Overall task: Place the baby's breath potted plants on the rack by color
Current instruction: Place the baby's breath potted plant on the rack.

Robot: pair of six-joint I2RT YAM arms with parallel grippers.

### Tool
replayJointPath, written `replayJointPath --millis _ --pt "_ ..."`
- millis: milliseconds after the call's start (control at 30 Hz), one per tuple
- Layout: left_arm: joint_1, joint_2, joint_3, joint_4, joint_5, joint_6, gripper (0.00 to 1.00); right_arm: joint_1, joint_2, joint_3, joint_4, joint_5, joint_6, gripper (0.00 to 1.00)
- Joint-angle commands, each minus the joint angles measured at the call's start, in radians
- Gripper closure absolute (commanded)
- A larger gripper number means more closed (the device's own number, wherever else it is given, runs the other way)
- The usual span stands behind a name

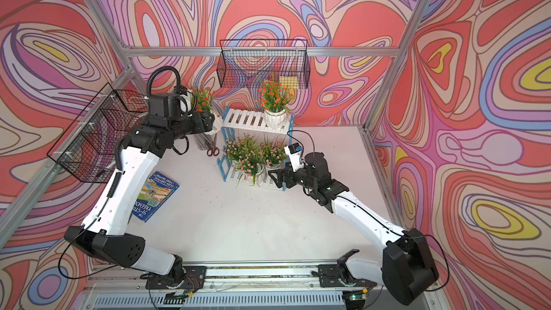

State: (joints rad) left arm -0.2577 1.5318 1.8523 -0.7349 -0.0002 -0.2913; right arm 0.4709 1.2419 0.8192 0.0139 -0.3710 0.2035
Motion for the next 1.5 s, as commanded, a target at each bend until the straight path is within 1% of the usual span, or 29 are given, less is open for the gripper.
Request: replayJointPath --millis 0,500,733,867,967,1267,1467 --pt "-0.024 0.035 0.08 0.021 -0.002 0.021 0.44 0.005 -0.01 0.035 -0.005 0.02 -0.007 0.02" --pt "-0.123 0.302 0.406 -0.03 -0.029 0.052 0.44 0.005 -0.041 0.051 -0.058 0.07 -0.03 0.02" --pt "-0.15 0.398 0.496 -0.033 -0.035 0.074 0.44 0.005 -0.06 0.057 -0.08 0.092 -0.035 0.02" --pt "-0.168 0.454 0.558 -0.054 -0.043 0.109 0.44 0.005 -0.067 0.058 -0.093 0.101 -0.04 0.02" --pt "-0.183 0.479 0.588 -0.067 -0.056 0.145 0.43 0.005 -0.07 0.059 -0.1 0.103 -0.041 0.02" --pt "-0.237 0.534 0.69 -0.154 -0.153 0.278 0.4 0.005 -0.066 0.058 -0.1 0.095 -0.038 0.02" --pt "-0.239 0.526 0.697 -0.174 -0.164 0.297 0.4 0.005 -0.062 0.059 -0.097 0.09 -0.033 0.02"
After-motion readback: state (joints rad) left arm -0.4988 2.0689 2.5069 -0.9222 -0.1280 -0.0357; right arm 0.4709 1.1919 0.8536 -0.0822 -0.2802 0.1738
